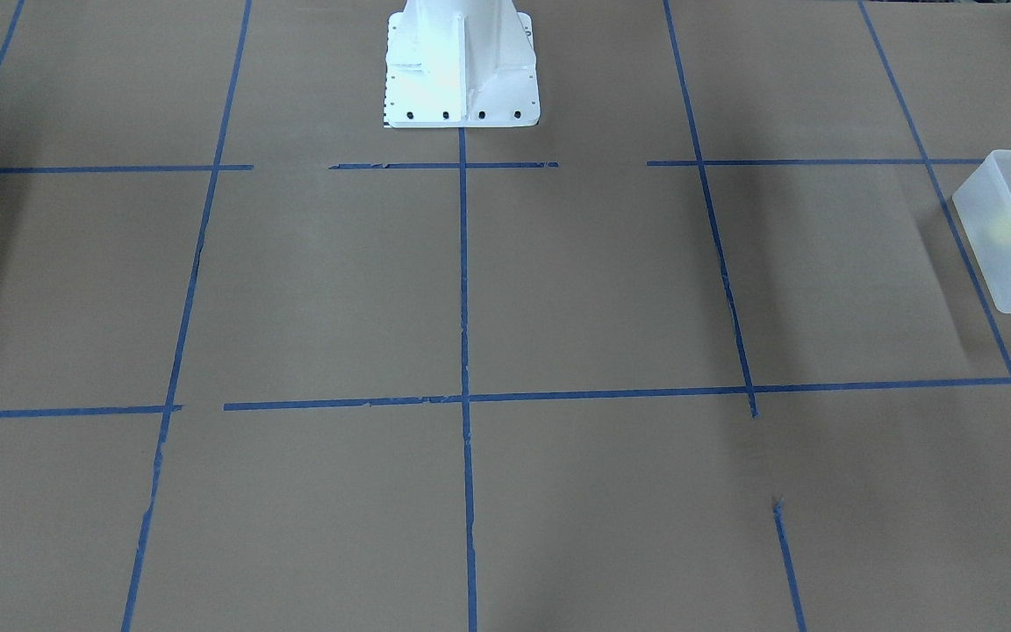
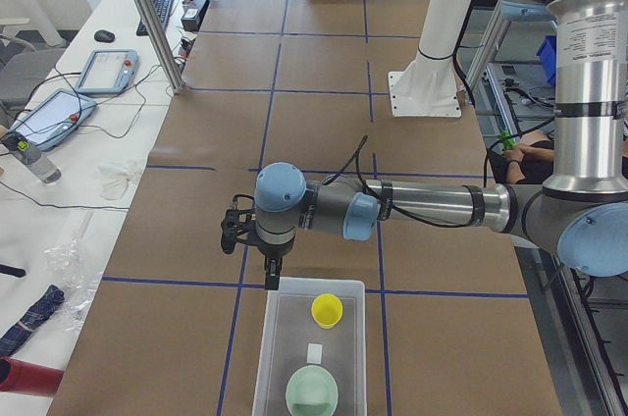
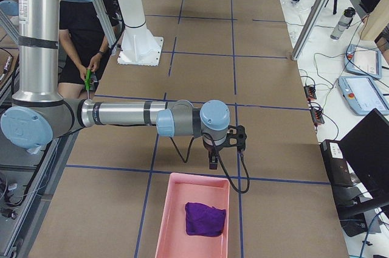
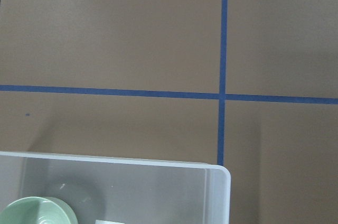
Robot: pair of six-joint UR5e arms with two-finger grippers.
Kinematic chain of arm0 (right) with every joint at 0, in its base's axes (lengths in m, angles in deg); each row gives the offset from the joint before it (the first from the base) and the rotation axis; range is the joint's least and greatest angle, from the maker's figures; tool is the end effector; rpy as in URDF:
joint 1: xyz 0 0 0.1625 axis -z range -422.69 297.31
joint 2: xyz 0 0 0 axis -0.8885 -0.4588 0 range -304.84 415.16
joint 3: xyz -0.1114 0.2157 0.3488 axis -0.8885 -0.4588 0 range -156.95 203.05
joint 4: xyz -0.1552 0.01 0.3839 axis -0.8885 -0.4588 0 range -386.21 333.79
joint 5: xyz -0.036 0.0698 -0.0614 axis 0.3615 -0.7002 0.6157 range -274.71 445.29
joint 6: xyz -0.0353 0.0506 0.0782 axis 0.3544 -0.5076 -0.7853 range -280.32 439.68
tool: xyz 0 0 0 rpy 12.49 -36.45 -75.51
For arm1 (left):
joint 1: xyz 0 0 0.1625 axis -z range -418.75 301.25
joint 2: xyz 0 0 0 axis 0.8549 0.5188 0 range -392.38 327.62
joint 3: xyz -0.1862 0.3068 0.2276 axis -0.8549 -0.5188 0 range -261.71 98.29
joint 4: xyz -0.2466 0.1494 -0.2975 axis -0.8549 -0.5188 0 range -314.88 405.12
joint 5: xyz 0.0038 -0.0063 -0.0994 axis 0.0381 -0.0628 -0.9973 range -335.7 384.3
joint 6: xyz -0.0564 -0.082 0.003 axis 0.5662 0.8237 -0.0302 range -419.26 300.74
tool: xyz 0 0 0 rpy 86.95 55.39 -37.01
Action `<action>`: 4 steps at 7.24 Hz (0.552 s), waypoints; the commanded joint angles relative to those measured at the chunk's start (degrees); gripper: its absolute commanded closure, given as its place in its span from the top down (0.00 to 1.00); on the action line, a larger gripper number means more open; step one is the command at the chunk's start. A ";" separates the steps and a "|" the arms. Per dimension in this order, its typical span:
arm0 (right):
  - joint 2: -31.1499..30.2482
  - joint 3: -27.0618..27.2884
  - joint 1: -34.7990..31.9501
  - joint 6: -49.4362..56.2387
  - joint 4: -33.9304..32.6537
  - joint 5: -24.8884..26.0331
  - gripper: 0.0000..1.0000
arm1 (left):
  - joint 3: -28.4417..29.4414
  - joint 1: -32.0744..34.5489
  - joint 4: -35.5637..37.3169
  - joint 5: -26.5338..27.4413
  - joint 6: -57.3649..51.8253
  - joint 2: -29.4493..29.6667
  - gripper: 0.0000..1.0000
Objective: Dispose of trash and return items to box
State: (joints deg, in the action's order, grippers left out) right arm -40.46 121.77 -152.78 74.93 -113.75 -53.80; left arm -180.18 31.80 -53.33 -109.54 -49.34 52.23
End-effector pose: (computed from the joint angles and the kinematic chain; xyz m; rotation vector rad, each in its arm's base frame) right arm 0.0587 -0.4554 0.6195 0.0563 -0.8591 0.0377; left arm -0.0688 -0.4632 0.6150 0.1283 0.7758 -0.0963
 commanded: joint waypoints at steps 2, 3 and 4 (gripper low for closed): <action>0.00 -0.10 0.00 0.00 0.00 -0.03 1.00 | 0.12 -0.47 0.09 0.25 0.53 -0.15 1.00; 0.09 -0.19 0.00 0.00 0.00 0.06 1.00 | 0.47 -0.55 0.10 0.33 0.45 -0.06 1.00; 0.09 -0.19 0.00 0.00 0.00 -0.03 1.00 | 0.65 -0.55 0.10 0.34 0.45 0.11 1.00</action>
State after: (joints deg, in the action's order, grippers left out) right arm -40.40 121.63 -152.78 74.93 -113.75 -53.80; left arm -179.82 31.28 -53.24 -109.26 -48.88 52.19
